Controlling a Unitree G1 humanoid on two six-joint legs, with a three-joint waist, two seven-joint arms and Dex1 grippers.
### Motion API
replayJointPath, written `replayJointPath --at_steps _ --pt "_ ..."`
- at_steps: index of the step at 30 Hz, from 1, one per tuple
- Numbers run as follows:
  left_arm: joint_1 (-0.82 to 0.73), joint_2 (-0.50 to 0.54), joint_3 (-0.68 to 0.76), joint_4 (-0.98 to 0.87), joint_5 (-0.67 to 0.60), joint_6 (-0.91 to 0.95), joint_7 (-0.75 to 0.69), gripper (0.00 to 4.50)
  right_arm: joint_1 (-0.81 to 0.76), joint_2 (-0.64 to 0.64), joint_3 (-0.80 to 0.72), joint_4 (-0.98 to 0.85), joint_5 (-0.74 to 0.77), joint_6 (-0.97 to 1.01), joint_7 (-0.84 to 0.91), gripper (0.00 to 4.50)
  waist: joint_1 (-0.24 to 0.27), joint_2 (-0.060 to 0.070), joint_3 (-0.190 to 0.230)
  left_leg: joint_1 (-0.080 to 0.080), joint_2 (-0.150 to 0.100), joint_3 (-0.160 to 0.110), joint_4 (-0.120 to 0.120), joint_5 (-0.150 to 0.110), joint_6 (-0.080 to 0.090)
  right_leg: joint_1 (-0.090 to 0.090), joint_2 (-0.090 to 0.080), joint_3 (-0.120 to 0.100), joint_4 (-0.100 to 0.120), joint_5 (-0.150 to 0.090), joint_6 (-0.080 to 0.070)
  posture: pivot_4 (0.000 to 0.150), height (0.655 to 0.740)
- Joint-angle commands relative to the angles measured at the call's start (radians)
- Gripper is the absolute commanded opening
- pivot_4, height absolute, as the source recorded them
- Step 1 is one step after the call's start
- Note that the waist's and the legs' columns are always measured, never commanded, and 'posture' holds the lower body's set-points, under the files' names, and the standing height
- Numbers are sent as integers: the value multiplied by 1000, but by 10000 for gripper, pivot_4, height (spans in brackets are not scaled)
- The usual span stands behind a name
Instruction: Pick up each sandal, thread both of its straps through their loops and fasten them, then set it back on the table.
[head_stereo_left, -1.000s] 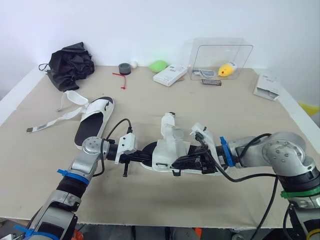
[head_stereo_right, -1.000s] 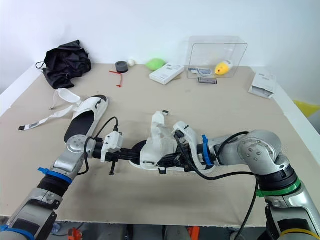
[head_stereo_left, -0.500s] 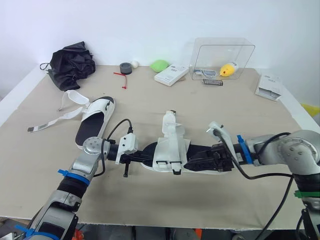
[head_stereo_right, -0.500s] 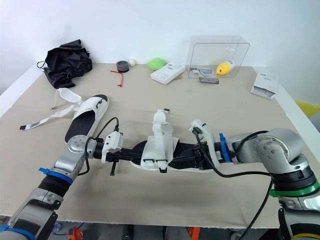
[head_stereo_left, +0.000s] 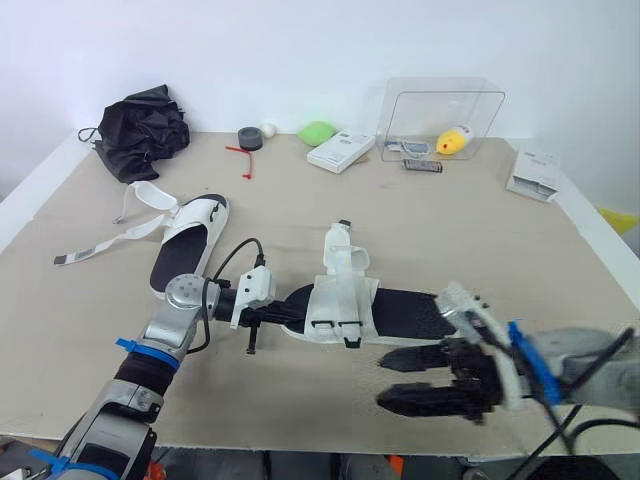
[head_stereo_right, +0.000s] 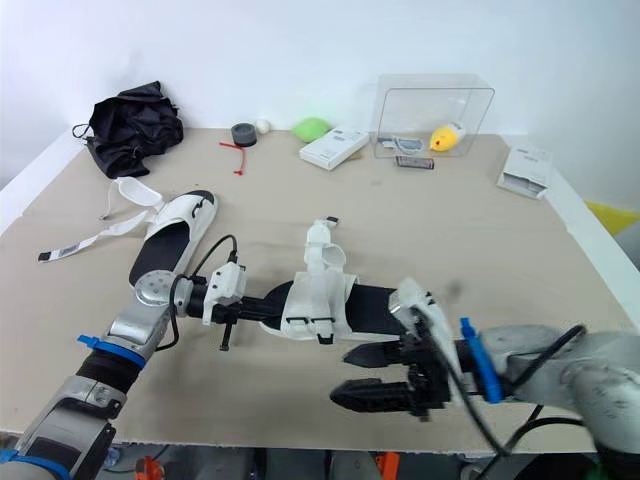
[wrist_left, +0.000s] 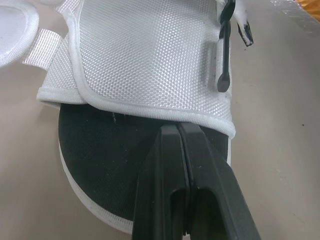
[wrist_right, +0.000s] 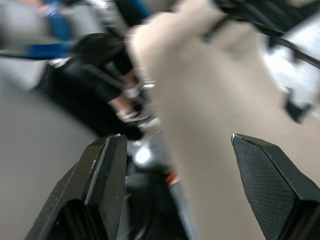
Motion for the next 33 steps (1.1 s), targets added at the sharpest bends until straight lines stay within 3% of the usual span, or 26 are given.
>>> replayJointPath --at_steps 1,20,27,30,31,33 --pt "48 6 -82 64 71 22 -22 0 2 16 -23 32 2 -48 -31 36077 0 0 0 0 0 1 0 0 0 0 0 1 0 0 0 1500 7400" --pt "39 2 -75 70 71 22 -19 0 -91 110 149 133 -133 -61 -81 36077 1 0 0 -1 0 -1 0 0 0 0 0 -1 -1 0 0 1500 7400" --pt "42 6 -75 65 70 22 -17 0 -129 127 145 158 -92 -30 -69 36077 1 0 0 -1 0 -1 0 0 0 0 1 -1 -1 1 -1 1500 7400" --pt "43 6 -74 64 70 21 -16 0 -144 140 149 163 -84 -16 -80 29270 1 0 0 -1 0 -1 0 0 0 0 1 -1 -1 1 -1 1500 7400" --pt "44 6 -74 64 70 22 -16 0 -149 146 148 166 -80 -13 -85 22324 1 0 0 -1 0 -1 0 0 0 0 1 -1 -1 1 -1 1500 7400" --pt "47 7 -74 62 70 23 -15 0 -156 154 142 171 -71 -7 -92 13978 1 0 0 -1 0 -1 0 0 0 0 1 -1 -1 1 -1 1500 7400"
